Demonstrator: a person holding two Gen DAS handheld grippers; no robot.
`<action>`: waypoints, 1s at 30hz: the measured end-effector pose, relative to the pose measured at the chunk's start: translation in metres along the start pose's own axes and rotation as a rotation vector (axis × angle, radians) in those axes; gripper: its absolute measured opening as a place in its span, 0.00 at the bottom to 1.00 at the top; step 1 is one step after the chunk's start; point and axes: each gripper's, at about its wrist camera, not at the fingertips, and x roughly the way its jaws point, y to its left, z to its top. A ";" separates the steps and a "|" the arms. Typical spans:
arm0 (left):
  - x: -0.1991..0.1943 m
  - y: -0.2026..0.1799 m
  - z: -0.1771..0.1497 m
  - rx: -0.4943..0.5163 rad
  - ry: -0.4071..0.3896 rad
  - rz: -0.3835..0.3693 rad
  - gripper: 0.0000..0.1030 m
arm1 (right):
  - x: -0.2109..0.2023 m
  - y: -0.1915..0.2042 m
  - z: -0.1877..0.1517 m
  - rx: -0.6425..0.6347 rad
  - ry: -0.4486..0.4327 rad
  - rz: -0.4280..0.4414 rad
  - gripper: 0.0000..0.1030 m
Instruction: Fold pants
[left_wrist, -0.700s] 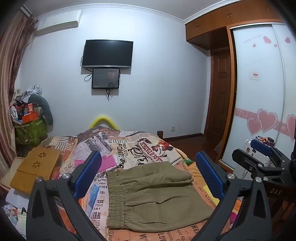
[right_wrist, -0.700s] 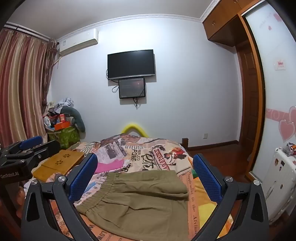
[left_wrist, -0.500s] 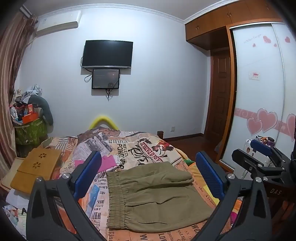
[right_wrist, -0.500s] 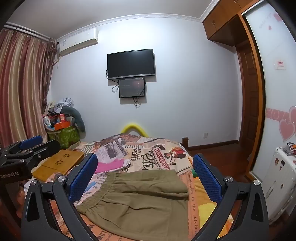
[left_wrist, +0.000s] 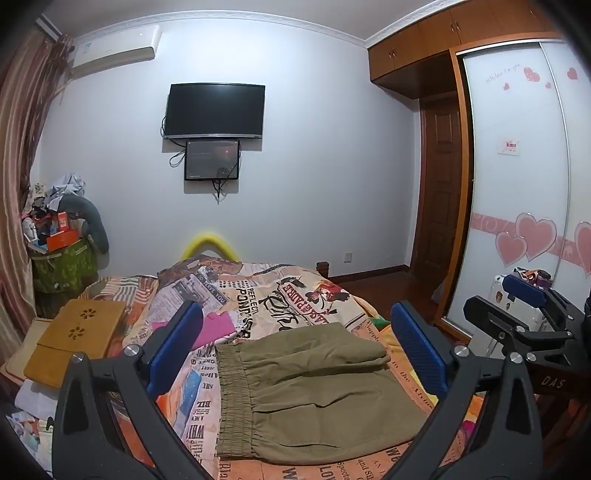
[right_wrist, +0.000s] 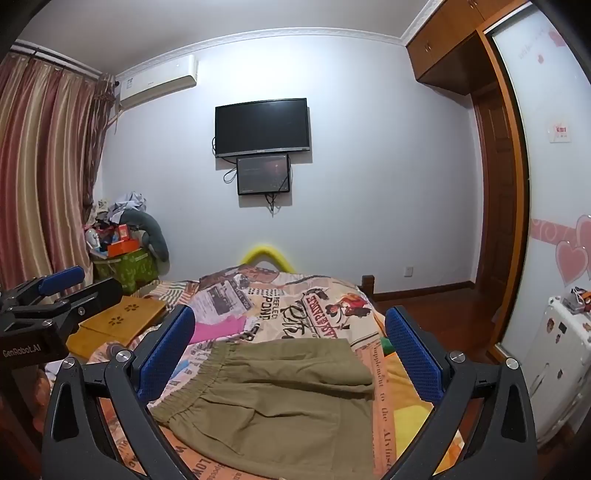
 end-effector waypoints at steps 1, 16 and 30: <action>0.000 0.000 0.000 0.001 -0.001 0.001 1.00 | 0.000 0.000 0.000 0.000 0.002 0.001 0.99; -0.002 -0.001 0.002 0.014 -0.007 -0.001 1.00 | -0.001 0.000 0.003 0.000 0.001 0.001 0.99; -0.002 -0.005 0.000 0.022 -0.010 0.004 1.00 | 0.001 0.001 0.003 0.002 0.008 0.004 0.99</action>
